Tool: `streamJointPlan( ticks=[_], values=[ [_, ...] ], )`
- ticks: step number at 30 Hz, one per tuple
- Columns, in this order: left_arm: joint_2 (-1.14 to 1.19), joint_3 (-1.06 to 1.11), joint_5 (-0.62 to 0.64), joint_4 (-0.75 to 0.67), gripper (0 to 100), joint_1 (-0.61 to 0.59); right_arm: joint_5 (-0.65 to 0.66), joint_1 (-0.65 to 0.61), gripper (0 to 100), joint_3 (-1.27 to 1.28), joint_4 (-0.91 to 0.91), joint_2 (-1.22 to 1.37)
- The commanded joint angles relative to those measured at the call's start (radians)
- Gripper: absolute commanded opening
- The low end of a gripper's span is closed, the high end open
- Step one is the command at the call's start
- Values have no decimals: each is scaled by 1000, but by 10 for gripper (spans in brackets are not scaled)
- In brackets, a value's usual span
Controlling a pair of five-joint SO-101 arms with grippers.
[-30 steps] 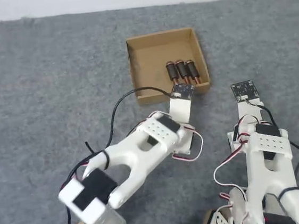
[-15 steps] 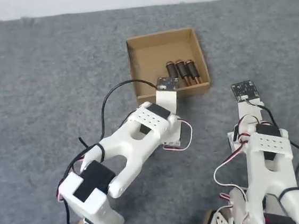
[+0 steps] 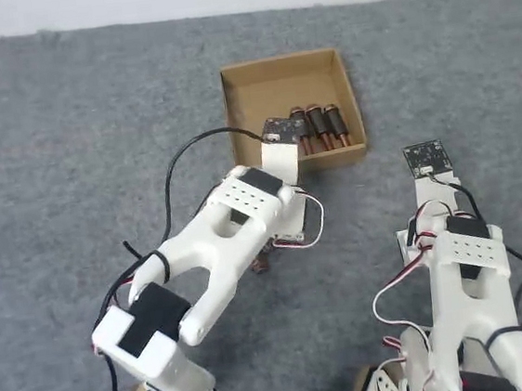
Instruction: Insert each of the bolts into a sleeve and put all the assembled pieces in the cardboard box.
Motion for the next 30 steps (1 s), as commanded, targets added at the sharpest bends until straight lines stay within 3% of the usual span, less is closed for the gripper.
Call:
streamJointPlan(
  ticks=[1,6,11,18,25,30],
  values=[
    [-78,-15,-28,-38,13,-6,-5,13,6,-6,-10,-25],
    [-77,-15,-189,-40,13,-8,-5,13,6,-6,-8,-25],
    [-68,-13,-198,-103,19,-14,-5,12,6,-6,-8,-25],
    [-69,-15,-196,-94,209,-14,-5,12,6,-5,-8,-25],
    [8,-59,-192,-138,130,-48,-5,12,6,-5,-8,-25],
    [109,-183,-195,-41,111,-68,-5,12,6,-5,-8,-25]
  ],
)
